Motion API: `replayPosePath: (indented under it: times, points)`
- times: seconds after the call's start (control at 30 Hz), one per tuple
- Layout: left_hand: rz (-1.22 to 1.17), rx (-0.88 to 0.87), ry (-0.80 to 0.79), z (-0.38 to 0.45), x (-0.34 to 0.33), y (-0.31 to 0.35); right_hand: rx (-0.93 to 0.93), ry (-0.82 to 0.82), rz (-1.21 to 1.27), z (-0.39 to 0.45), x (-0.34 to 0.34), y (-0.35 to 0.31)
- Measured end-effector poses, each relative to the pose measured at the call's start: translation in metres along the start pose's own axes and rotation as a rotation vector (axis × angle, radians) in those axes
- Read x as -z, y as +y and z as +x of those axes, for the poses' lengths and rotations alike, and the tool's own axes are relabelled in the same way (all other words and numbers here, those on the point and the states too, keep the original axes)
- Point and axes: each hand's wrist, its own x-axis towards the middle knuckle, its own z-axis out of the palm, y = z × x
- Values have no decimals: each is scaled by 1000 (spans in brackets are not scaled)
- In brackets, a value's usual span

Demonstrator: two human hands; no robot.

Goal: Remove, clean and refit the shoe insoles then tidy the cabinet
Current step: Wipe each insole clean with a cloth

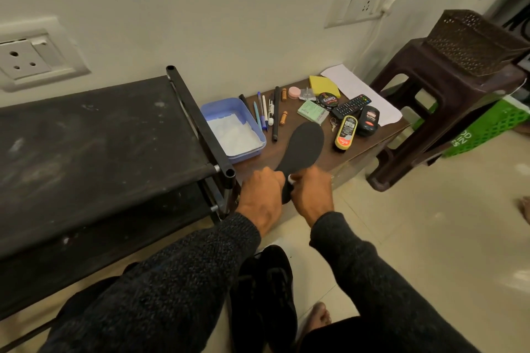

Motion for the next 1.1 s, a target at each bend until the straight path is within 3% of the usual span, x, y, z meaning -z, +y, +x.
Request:
replayPosePath:
  times: [0.1, 0.17, 0.2, 0.33, 0.43, 0.6, 0.77, 0.9, 1.1]
  points:
    - [-122, 54, 0, -1, 3, -5, -83, -237, 184, -20, 26, -8]
    - [-238, 95, -2, -1, 2, -9, -332, -455, 541, -25, 52, -15]
    - [-268, 108, 8, 0, 1, -9, -455, -478, 751, -29, 65, -17]
    - [-262, 176, 17, 8, -17, -1, -720, -223, 1326, -44, 92, -12]
    - [-138, 232, -13, 13, -32, 12, -832, -138, 1654, -65, 104, -8]
    - [-298, 384, -14, 17, -29, 29, -891, -72, 1863, -106, 115, -12]
    - [-927, 526, -81, 16, -34, 25, -932, -28, 1953, -136, 113, -16]
    - [-1351, 597, -137, -36, -33, 31, -943, -74, 2004, -153, 119, -25]
    - [-1612, 656, -85, -156, -12, 34, -903, -135, 2064, -184, 130, -44]
